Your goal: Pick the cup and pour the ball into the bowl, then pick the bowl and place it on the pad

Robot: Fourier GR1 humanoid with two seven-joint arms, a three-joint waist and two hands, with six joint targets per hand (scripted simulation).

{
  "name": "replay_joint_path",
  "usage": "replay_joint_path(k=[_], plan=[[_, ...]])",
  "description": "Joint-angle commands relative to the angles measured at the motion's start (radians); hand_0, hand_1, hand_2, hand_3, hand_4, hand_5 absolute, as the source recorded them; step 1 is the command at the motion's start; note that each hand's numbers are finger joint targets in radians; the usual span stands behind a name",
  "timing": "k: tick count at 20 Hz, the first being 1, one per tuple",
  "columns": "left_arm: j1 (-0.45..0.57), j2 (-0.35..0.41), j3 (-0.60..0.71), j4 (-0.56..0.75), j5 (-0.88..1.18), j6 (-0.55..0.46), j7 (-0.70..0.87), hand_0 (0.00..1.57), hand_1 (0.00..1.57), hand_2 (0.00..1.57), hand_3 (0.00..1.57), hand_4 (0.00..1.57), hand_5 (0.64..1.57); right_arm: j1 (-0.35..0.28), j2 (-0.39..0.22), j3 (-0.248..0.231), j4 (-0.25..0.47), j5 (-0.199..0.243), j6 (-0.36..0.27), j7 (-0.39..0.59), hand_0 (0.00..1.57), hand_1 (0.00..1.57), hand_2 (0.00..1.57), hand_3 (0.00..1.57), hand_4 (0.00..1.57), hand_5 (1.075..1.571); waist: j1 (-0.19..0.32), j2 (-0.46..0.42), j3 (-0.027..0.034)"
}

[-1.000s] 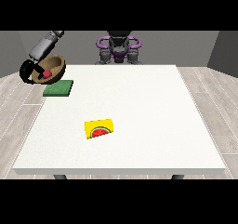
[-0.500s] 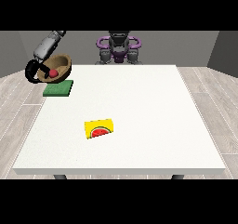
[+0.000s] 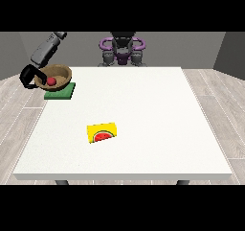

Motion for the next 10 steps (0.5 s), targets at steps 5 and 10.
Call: replay_joint_path(k=[5,10], plan=[[0.013,0.027,0.033,-0.050,0.031,0.017,0.002,0.00,0.00,0.00,0.00,0.00,1.517,-0.027,-0.055,-0.048,0.039,-0.029,-0.015,-0.029,0.69,0.69,0.57,1.02,0.00,1.535,0.003,0.064,-0.0002],[0.030,-0.016,-0.011,-0.034,0.021,0.023,0.013,0.00,0.00,0.00,0.00,0.00,1.515,-0.091,-0.061,-0.035,0.022,-0.035,-0.007,0.077,0.32,0.32,0.40,0.52,0.00,1.493,-0.007,-0.013,-0.0015]])
